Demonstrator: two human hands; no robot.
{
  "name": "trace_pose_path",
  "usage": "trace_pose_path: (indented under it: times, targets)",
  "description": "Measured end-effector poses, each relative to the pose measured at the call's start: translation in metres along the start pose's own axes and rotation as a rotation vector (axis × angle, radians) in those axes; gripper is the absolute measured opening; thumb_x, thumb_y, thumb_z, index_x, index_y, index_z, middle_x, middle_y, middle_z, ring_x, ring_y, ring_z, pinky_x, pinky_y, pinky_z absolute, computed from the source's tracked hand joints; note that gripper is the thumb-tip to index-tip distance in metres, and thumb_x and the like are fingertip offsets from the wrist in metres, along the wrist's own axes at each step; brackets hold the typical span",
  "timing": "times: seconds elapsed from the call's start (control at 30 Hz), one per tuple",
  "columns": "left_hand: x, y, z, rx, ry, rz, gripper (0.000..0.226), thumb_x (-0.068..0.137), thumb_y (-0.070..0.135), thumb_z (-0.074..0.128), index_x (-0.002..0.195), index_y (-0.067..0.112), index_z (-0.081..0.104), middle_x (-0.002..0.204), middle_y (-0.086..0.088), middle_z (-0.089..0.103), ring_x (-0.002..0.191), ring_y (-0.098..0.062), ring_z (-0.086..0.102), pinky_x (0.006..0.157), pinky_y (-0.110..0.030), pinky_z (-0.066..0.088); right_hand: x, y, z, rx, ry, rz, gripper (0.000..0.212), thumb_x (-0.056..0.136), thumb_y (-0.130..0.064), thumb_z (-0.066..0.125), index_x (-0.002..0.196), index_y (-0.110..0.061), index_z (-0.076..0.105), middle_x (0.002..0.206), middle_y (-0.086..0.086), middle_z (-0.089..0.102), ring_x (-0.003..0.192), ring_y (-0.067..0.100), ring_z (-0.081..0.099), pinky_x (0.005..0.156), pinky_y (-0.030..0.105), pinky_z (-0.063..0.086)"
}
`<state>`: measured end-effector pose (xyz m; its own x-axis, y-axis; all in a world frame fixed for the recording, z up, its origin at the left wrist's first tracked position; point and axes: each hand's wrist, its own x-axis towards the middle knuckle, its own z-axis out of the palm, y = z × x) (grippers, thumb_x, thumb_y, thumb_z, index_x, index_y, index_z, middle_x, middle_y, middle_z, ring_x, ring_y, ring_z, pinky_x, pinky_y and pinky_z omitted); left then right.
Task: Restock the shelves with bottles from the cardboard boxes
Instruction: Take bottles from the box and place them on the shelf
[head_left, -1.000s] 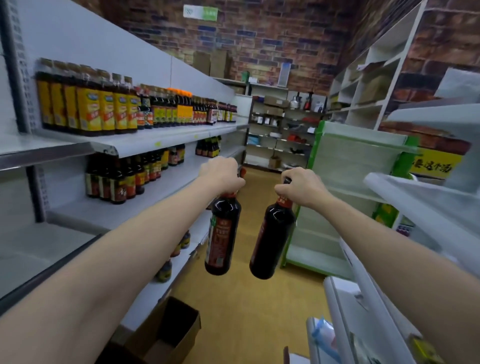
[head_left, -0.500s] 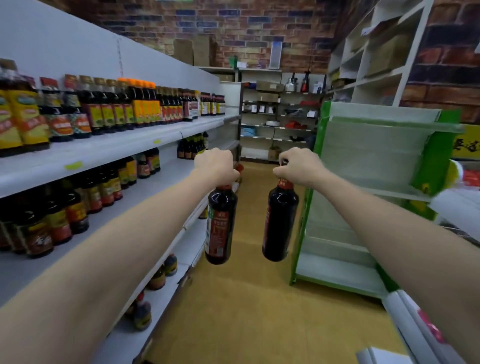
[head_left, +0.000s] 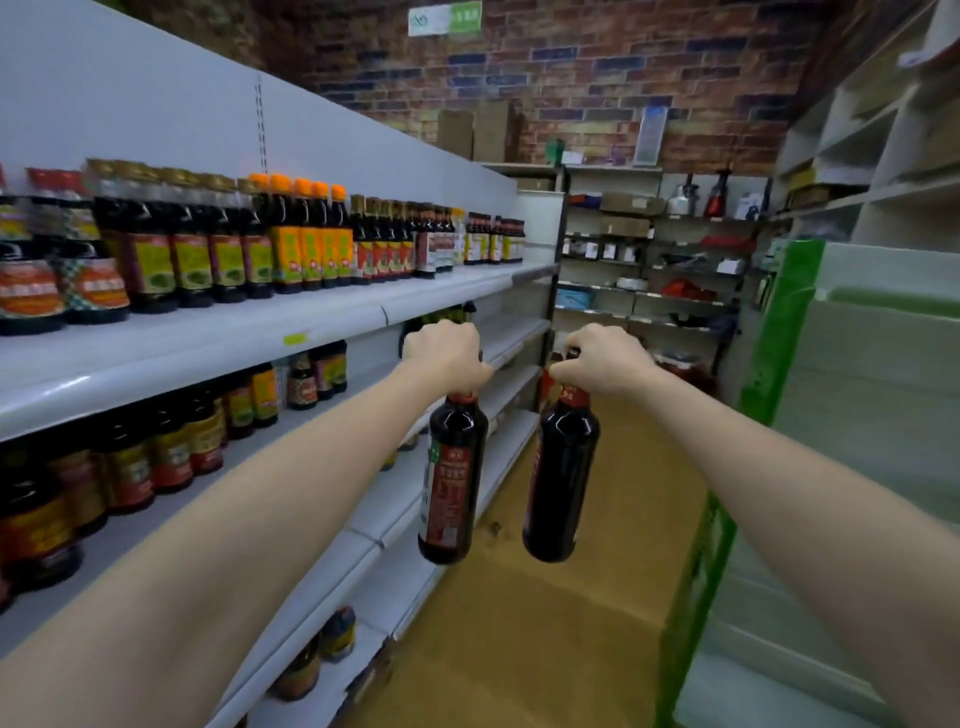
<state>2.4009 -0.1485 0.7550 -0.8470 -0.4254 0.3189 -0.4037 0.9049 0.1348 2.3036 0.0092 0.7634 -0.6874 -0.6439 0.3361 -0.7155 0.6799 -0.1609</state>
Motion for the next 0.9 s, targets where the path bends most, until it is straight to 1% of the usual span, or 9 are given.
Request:
trace_pose_path:
  times: [0.07, 0.1, 0.23, 0.33, 0.43, 0.53, 0.6, 0.7, 0.9]
  targets:
    - [0.052, -0.001, 0.021, 0.008, -0.02, 0.003, 0.032, 0.089, 0.035, 0.054, 0.088, 0.005, 0.065, 0.09, -0.011, 0.066, 0.083, -0.031, 0.065, 0.074, -0.036, 0.052, 0.048, 0.016, 0.013, -0.008, -0.032, -0.009, 0.027, 0.084, -0.03, 0.058, 0.067, -0.012, 0.048, 0.067, 0.004, 0.049, 0.061, 0.02, 0.046, 0.052, 0.03, 0.032]
    - [0.078, -0.002, 0.03, 0.011, -0.027, 0.008, 0.032, 0.089, 0.035, 0.054, 0.09, 0.005, 0.065, 0.098, -0.013, 0.067, 0.085, -0.03, 0.065, 0.074, -0.035, 0.052, 0.072, 0.025, 0.017, -0.012, -0.053, -0.013, 0.027, 0.084, -0.031, 0.058, 0.067, -0.013, 0.048, 0.067, 0.003, 0.049, 0.062, 0.02, 0.046, 0.053, 0.03, 0.031]
    - [0.186, 0.005, 0.059, 0.04, -0.018, 0.056, 0.036, 0.09, 0.035, 0.054, 0.101, 0.002, 0.062, 0.104, -0.014, 0.067, 0.093, -0.031, 0.064, 0.079, -0.038, 0.052, 0.167, 0.066, 0.023, -0.001, -0.035, -0.024, 0.026, 0.083, -0.032, 0.058, 0.069, -0.011, 0.053, 0.069, 0.005, 0.051, 0.067, 0.022, 0.05, 0.056, 0.031, 0.033]
    - [0.255, 0.016, 0.081, 0.06, -0.029, 0.09, 0.033, 0.09, 0.033, 0.053, 0.098, 0.002, 0.06, 0.096, -0.014, 0.064, 0.092, -0.031, 0.064, 0.08, -0.04, 0.053, 0.226, 0.101, 0.031, 0.007, -0.016, -0.004, 0.027, 0.083, -0.031, 0.058, 0.065, -0.014, 0.048, 0.065, 0.002, 0.047, 0.063, 0.019, 0.046, 0.055, 0.031, 0.032]
    - [0.322, 0.024, 0.105, 0.057, -0.036, 0.094, 0.029, 0.09, 0.032, 0.052, 0.082, 0.006, 0.061, 0.075, -0.013, 0.06, 0.078, -0.032, 0.062, 0.068, -0.035, 0.051, 0.285, 0.141, 0.051, 0.037, 0.003, 0.019, 0.029, 0.082, -0.028, 0.059, 0.062, -0.015, 0.043, 0.063, 0.002, 0.044, 0.061, 0.019, 0.043, 0.054, 0.031, 0.03]
    - [0.395, 0.034, 0.136, 0.028, -0.025, 0.102, 0.032, 0.089, 0.033, 0.054, 0.064, 0.014, 0.045, 0.082, -0.022, 0.061, 0.072, -0.032, 0.059, 0.057, -0.029, 0.04, 0.342, 0.184, 0.08, 0.06, 0.007, 0.015, 0.031, 0.081, -0.026, 0.059, 0.059, -0.016, 0.039, 0.059, 0.001, 0.04, 0.057, 0.018, 0.039, 0.052, 0.029, 0.027]
    - [0.445, 0.043, 0.154, 0.014, -0.017, 0.108, 0.029, 0.087, 0.032, 0.055, 0.064, 0.016, 0.046, 0.083, -0.019, 0.061, 0.068, -0.03, 0.056, 0.056, -0.03, 0.042, 0.383, 0.213, 0.095, 0.056, 0.005, 0.004, 0.03, 0.081, -0.027, 0.059, 0.059, -0.016, 0.043, 0.06, 0.001, 0.042, 0.057, 0.018, 0.041, 0.051, 0.028, 0.028]
    - [0.518, 0.059, 0.168, 0.02, -0.015, 0.086, 0.032, 0.086, 0.031, 0.055, 0.062, 0.015, 0.043, 0.061, -0.007, 0.048, 0.056, -0.02, 0.046, 0.049, -0.026, 0.034, 0.447, 0.252, 0.106, 0.036, -0.011, -0.002, 0.026, 0.079, -0.029, 0.06, 0.061, -0.016, 0.048, 0.061, 0.002, 0.045, 0.06, 0.02, 0.044, 0.052, 0.029, 0.029]
    - [0.648, 0.086, 0.185, 0.028, 0.027, 0.079, 0.033, 0.086, 0.03, 0.054, 0.06, 0.015, 0.041, 0.058, -0.002, 0.042, 0.055, -0.02, 0.044, 0.053, -0.026, 0.035, 0.566, 0.317, 0.112, 0.069, 0.032, -0.026, 0.029, 0.078, -0.028, 0.062, 0.06, -0.015, 0.043, 0.062, 0.003, 0.042, 0.059, 0.02, 0.04, 0.053, 0.03, 0.027]
